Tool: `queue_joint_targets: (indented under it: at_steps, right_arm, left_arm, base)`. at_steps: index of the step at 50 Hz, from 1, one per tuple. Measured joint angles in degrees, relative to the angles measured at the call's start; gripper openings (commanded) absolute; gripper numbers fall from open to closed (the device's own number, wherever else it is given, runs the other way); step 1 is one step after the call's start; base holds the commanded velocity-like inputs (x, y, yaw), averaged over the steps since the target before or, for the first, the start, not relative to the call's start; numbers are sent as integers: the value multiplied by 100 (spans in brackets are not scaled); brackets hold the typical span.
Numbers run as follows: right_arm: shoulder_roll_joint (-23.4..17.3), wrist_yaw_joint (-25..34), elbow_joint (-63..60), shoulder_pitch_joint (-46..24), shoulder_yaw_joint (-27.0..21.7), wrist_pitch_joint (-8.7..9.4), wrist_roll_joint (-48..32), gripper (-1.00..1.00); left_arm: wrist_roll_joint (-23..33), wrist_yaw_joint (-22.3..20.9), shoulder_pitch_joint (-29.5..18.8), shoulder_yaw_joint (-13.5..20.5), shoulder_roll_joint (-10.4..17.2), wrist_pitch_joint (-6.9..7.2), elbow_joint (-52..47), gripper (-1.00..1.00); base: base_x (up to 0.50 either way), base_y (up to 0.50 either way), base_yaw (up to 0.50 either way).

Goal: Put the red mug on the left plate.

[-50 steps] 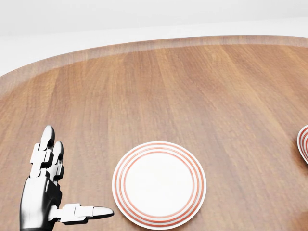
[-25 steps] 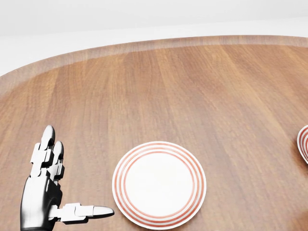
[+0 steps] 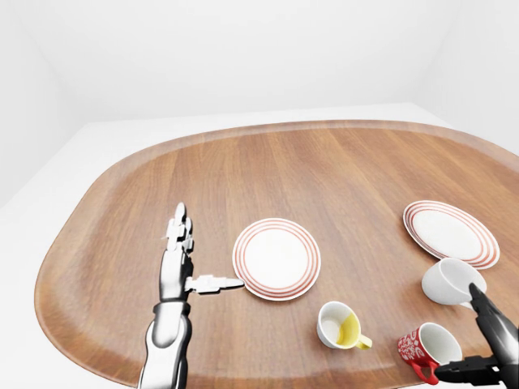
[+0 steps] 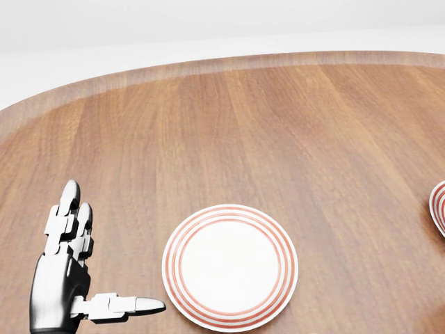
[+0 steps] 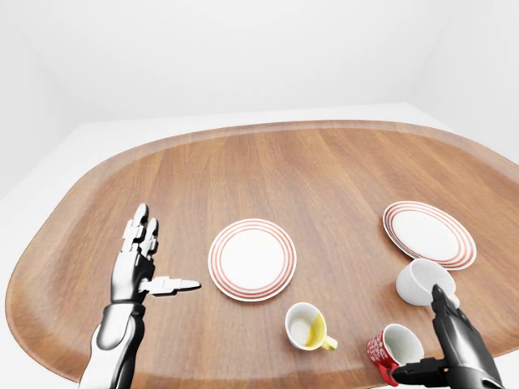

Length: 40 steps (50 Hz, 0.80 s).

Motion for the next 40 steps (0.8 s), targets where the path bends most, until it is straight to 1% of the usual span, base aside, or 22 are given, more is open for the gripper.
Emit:
queue_joint_targets:
  at_steps: [12, 40]
  right_arm:
    - [-36, -77, 170, 10, 48, 0, 32, 100]
    - [-304, -387, 860, -131, 360, 0, 218, 100]
  left_arm:
    - [3, 6, -3, -2, -1, 0, 14, 100]
    - [0, 9, -10, 6, 2, 0, 64, 100]
  base:
    - [0, 0, 0]
    - [0, 0, 0]
